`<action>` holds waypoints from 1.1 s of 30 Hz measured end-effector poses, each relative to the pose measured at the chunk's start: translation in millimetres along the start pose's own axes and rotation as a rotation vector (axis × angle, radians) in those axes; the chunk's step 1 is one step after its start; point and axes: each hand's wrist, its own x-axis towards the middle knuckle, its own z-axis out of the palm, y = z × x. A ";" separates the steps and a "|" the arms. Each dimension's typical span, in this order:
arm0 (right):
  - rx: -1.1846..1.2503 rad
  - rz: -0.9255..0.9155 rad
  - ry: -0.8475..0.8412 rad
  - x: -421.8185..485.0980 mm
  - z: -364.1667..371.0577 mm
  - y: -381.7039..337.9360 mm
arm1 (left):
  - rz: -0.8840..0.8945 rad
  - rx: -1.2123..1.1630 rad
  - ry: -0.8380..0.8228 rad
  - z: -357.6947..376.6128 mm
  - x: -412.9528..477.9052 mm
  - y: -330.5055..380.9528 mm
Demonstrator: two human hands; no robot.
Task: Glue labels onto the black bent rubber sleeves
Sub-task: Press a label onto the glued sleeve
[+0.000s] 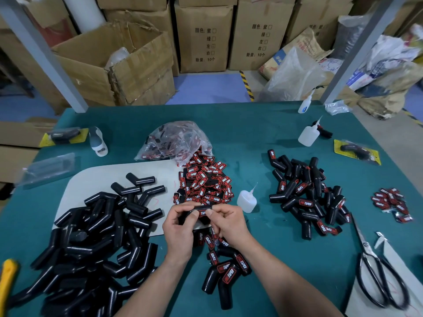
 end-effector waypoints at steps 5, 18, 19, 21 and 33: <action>-0.015 -0.009 0.022 1.1 -0.3 -0.4 | 0.017 0.013 -0.017 1.4 -0.4 0.9; 0.001 -0.019 0.010 3.7 0.5 7.2 | 0.000 0.047 -0.003 2.3 -1.1 2.1; -0.009 -0.019 0.023 3.7 0.7 7.3 | 0.001 0.049 -0.006 2.8 -1.5 2.6; -0.012 -0.022 0.041 3.8 0.0 6.7 | 0.005 0.051 -0.013 4.6 -2.6 4.2; 0.046 -0.016 0.111 4.4 2.2 3.5 | 0.040 0.125 -0.049 3.4 -3.4 -0.1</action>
